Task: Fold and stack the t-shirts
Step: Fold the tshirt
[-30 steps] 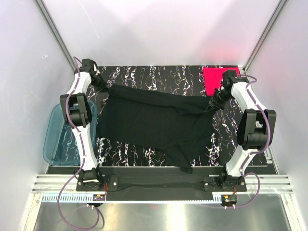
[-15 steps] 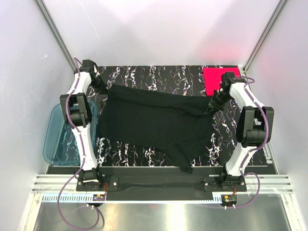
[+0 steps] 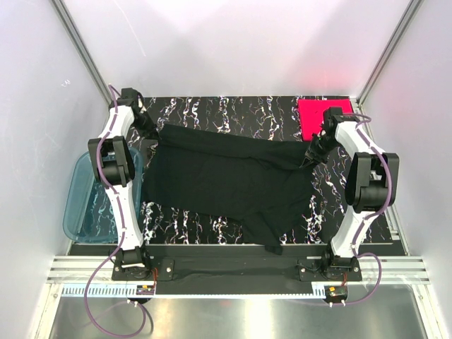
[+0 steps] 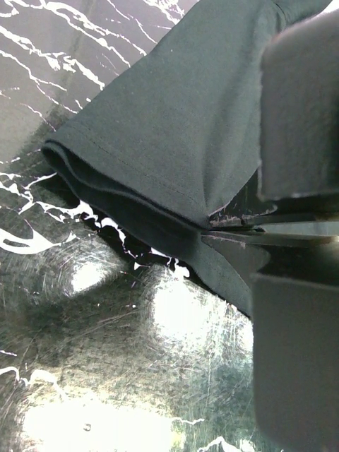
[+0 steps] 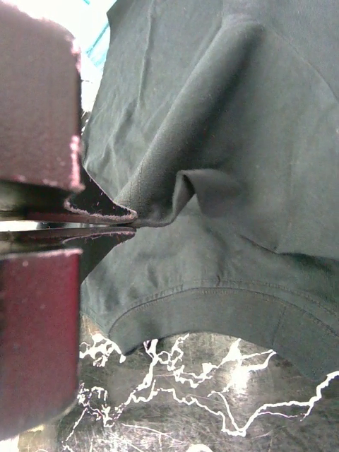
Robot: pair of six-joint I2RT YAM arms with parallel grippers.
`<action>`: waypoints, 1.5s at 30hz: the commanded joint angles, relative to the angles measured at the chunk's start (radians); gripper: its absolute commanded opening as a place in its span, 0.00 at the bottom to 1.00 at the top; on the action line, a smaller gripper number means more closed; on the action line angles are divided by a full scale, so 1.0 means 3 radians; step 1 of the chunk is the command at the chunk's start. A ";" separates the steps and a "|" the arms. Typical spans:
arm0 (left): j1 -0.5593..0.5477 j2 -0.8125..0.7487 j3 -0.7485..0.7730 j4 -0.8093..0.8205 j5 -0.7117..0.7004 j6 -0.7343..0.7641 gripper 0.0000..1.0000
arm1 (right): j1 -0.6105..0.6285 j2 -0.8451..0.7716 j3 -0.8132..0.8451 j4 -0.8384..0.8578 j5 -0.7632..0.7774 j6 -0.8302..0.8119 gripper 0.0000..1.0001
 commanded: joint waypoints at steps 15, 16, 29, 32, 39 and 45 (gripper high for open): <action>0.0017 0.0071 -0.0014 0.0021 -0.0207 0.0010 0.30 | -0.0065 0.0140 0.0375 -0.0148 -0.0034 0.0003 0.00; 0.0017 0.0004 -0.0065 0.0051 -0.0237 -0.0001 0.33 | -0.0075 0.0140 0.0313 -0.0117 -0.0059 0.0009 0.00; -0.0115 -0.0604 -0.0367 0.0256 -0.0371 -0.0313 0.49 | -0.0075 0.0023 0.0317 -0.0290 0.0416 -0.0196 0.28; -0.0243 -0.0798 -0.0530 0.0490 -0.0295 -0.0379 0.46 | -0.0075 0.0124 0.0736 -0.0357 0.0376 -0.0140 0.46; -0.0499 -0.0789 -0.0786 0.1605 0.0124 -0.0507 0.40 | -0.0070 0.0523 0.1278 -0.0158 0.0043 0.0228 0.52; -0.0556 -0.0334 -0.0597 0.1647 0.0193 -0.0722 0.40 | -0.0060 0.0907 0.1484 0.0016 0.0012 0.0341 0.38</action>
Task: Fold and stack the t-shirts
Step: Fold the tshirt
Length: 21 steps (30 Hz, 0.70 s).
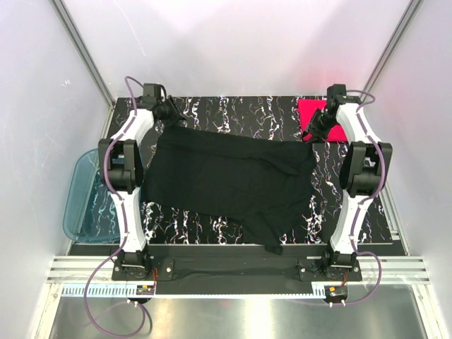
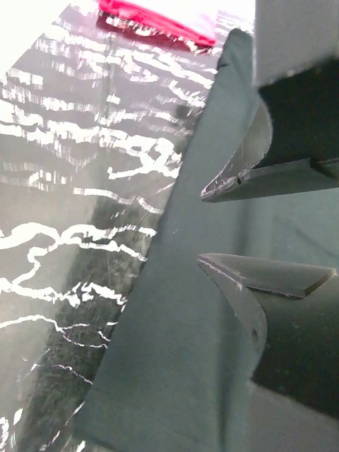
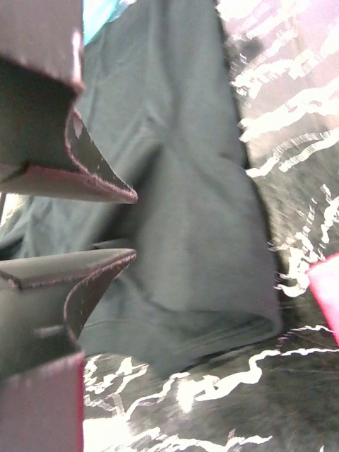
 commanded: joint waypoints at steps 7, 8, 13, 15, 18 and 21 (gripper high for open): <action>0.0010 0.0527 0.0452 -0.0343 -0.0486 -0.0395 0.40 | 0.0115 0.0314 -0.0048 0.0688 0.0019 0.0287 0.22; 0.0010 0.0563 0.0493 -0.0374 -0.0517 -0.0415 0.40 | 0.0115 0.0380 -0.0053 0.0735 0.0029 0.0333 0.22; 0.0041 0.0829 0.0682 -0.0481 -0.0568 -0.0523 0.41 | 0.0110 0.0600 -0.0084 0.0822 0.0177 0.0440 0.18; 0.0061 0.0906 0.0734 -0.0517 -0.0532 -0.0543 0.43 | 0.0099 0.0697 -0.0089 0.0777 0.0279 0.0390 0.17; 0.0092 0.0947 0.0790 -0.0512 -0.0389 -0.0427 0.43 | 0.0054 0.0754 -0.0089 0.0643 0.0397 0.0272 0.17; 0.0077 0.0932 0.0877 -0.0507 -0.0200 -0.0227 0.45 | 0.0007 0.0820 0.0069 0.0516 0.0489 0.0052 0.19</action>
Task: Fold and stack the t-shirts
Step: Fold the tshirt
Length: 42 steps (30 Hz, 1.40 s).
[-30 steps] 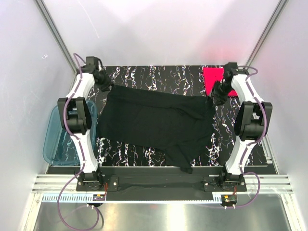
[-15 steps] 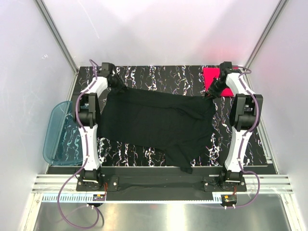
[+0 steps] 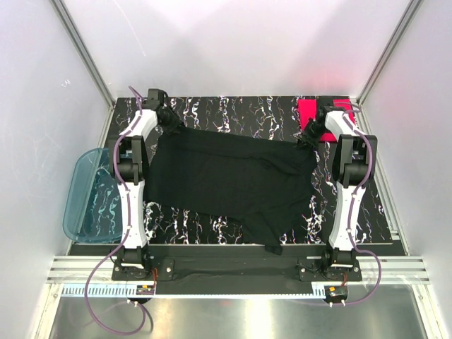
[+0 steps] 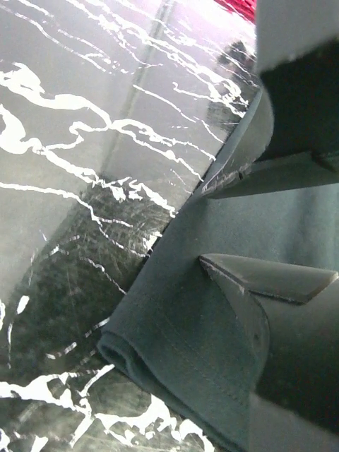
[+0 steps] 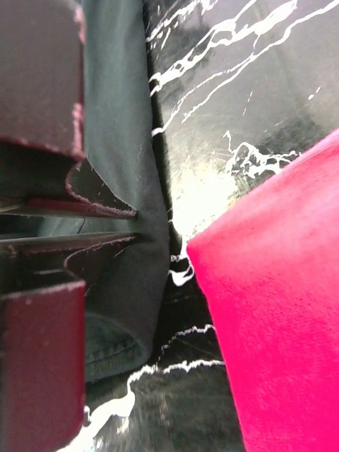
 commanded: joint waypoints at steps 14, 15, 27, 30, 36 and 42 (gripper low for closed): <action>-0.0230 -0.1481 -0.0885 -0.0344 -0.0403 0.0491 0.63 | 0.0482 -0.0972 0.0274 -0.0983 0.0321 -0.0726 0.42; -0.0245 -0.1670 -0.1017 -0.0334 -0.0414 0.0486 0.63 | 0.0696 -0.0992 0.0254 -0.1003 0.0295 -0.0731 0.41; -0.0255 -0.2704 -0.2189 -0.0099 -0.0087 0.0690 0.50 | 0.1429 -0.0374 0.0243 -0.1054 0.0402 -0.0736 0.29; -0.0255 -0.2730 -0.2220 -0.0079 0.0015 0.0706 0.51 | 0.1450 -0.0256 0.0299 -0.1075 0.0555 -0.0787 0.30; -0.0255 -0.2751 -0.2297 -0.0002 0.0118 0.0696 0.51 | 0.1450 -0.0118 0.0320 -0.1091 0.0719 -0.0931 0.32; -0.0250 -0.2659 -0.2241 -0.0007 0.0184 0.0680 0.50 | 0.1465 -0.0123 0.0345 -0.1085 0.0852 -0.0977 0.33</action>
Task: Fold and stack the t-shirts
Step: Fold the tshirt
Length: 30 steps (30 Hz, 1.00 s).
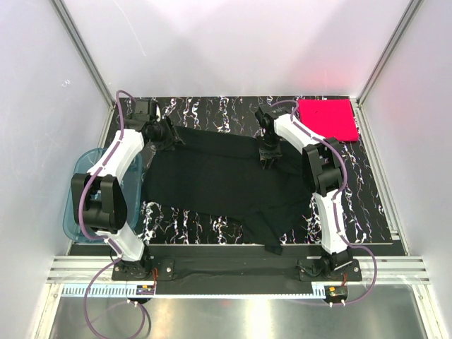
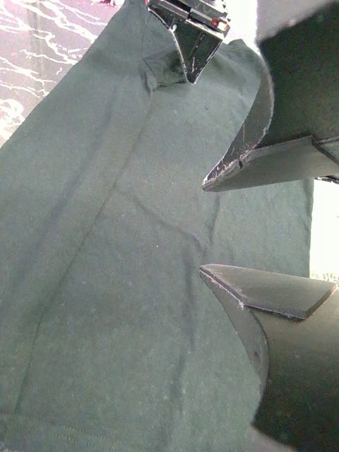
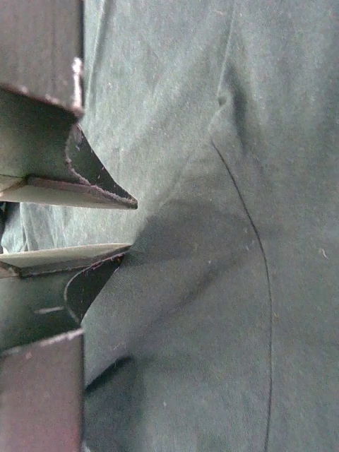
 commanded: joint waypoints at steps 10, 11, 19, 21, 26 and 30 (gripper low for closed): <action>0.0017 0.0042 0.0090 0.0143 0.0195 0.0015 0.50 | 0.0010 0.0110 0.0206 -0.0009 0.0221 -0.0142 0.33; 0.0017 0.0057 0.0100 0.0138 0.0195 0.0015 0.50 | 0.0015 0.0120 0.0216 -0.0009 0.0216 -0.0147 0.33; 0.0017 0.0093 0.0121 0.0143 0.0215 0.0025 0.50 | 0.0015 0.0177 0.0232 -0.0025 0.0211 -0.0121 0.13; 0.0017 0.0103 0.0126 0.0138 0.0215 0.0025 0.50 | 0.0015 0.0172 0.0231 -0.0050 0.0191 -0.0131 0.08; 0.0017 0.0129 0.0141 0.0133 0.0231 0.0020 0.50 | 0.0015 0.0069 0.0410 -0.0218 0.0145 -0.0096 0.00; 0.0022 0.0144 0.0136 0.0143 0.0236 0.0020 0.50 | 0.0015 0.0059 0.0656 -0.0545 -0.0080 -0.0050 0.00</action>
